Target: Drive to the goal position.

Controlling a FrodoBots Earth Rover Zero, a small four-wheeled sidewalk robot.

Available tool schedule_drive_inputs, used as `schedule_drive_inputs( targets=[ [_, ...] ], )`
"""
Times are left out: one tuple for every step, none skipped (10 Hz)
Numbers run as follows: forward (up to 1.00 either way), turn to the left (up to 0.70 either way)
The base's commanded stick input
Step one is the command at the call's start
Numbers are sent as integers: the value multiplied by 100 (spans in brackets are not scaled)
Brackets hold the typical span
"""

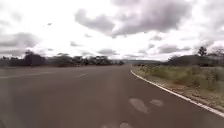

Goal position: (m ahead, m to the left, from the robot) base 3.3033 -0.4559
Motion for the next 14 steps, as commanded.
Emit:
schedule_drive_inputs(
  targets=[
    [69,-14],
    [69,-14],
    [69,-14],
    [69,-14],
    [69,-14],
    [69,-14],
    [69,-14],
    [69,-14],
    [69,-14],
    [69,-14],
    [69,-14],
    [69,-14],
    [53,-5],
    [43,0]
  ],
)
